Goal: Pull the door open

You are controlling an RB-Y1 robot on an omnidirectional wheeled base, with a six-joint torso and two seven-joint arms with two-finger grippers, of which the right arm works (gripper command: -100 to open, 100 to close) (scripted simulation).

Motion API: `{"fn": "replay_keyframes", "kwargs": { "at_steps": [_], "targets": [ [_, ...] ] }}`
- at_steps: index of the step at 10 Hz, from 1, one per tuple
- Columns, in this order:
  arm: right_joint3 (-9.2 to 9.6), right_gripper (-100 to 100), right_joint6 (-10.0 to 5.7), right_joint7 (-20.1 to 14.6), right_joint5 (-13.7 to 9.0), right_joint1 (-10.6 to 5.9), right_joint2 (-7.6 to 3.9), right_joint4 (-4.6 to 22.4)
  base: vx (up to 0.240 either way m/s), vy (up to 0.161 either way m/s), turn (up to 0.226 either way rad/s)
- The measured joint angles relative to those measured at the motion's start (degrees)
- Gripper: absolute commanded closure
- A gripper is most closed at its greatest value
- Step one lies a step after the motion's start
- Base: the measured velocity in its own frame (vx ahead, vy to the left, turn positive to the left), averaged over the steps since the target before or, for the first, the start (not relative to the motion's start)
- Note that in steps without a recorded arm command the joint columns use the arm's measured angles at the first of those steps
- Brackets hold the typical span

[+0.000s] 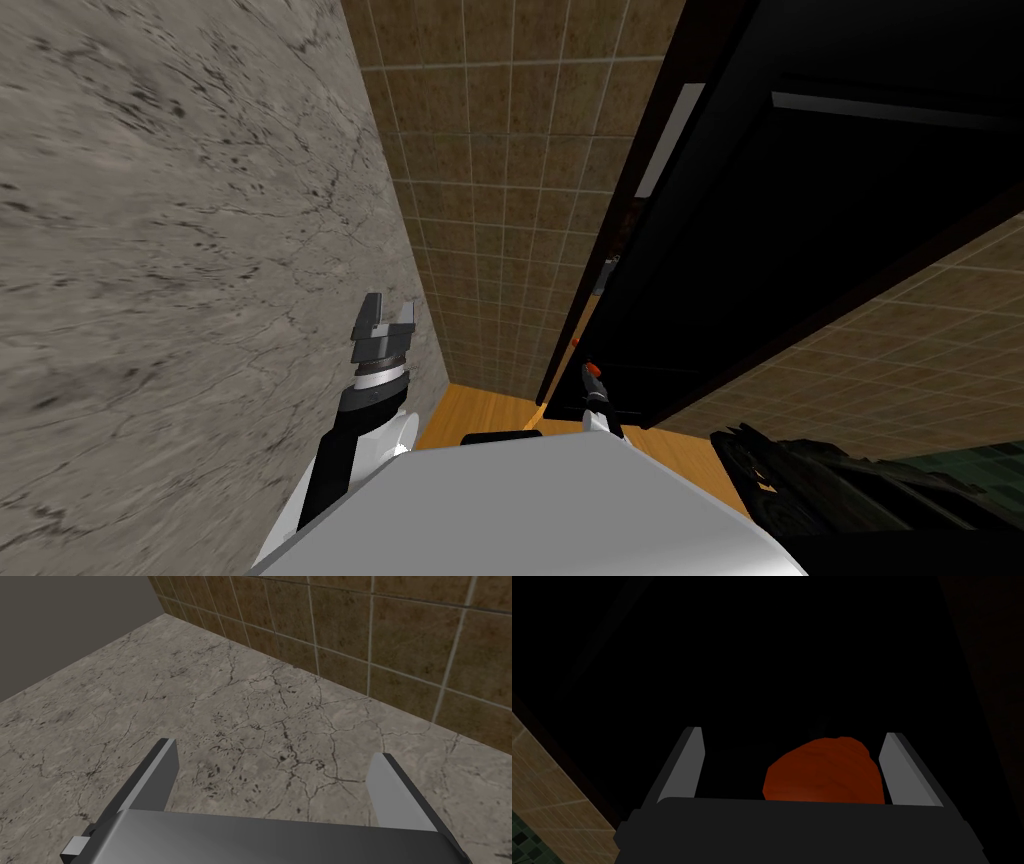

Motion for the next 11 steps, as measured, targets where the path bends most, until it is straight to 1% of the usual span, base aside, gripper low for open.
{"fn": "replay_keyframes", "kwargs": {
  "at_steps": [1,2,4,5,6,7,8,10,11],
  "targets": [
    [0.38,100,-0.65,-1.03,-0.03,-0.43,-0.04,0.16,-0.024,-0.018,0.079],
    [0.64,100,-1.05,-2.35,-0.13,-0.5,-0.02,0.11,-0.034,-0.029,0.069],
    [0.74,100,-1.38,-4.75,-0.35,-0.64,0.29,0.06,-0.035,-0.023,0.066],
    [1.23,100,-1.69,-6.51,-0.52,-0.62,-0.29,0.57,-0.042,-0.019,0.053],
    [1.35,100,-2.26,-8.03,-0.66,-1.13,-0.54,1.55,-0.04,-0.019,0.08],
    [1.57,100,-2.17,-9.54,-0.79,-0.24,-0.32,0.35,-0.041,-0.016,0.077],
    [1.74,100,-2.3,-11.2,-0.97,-0.09,-0.31,0.23,-0.048,-0.024,0.082],
    [2.13,100,-3.21,-14.74,-1.38,-0.63,-0.71,1.41,-0.061,-0.03,0.089],
    [2.29,100,-2.93,-16.3,-1.56,0.03,-0.44,0.33,-0.026,-0.03,0.031]
  ]
}}
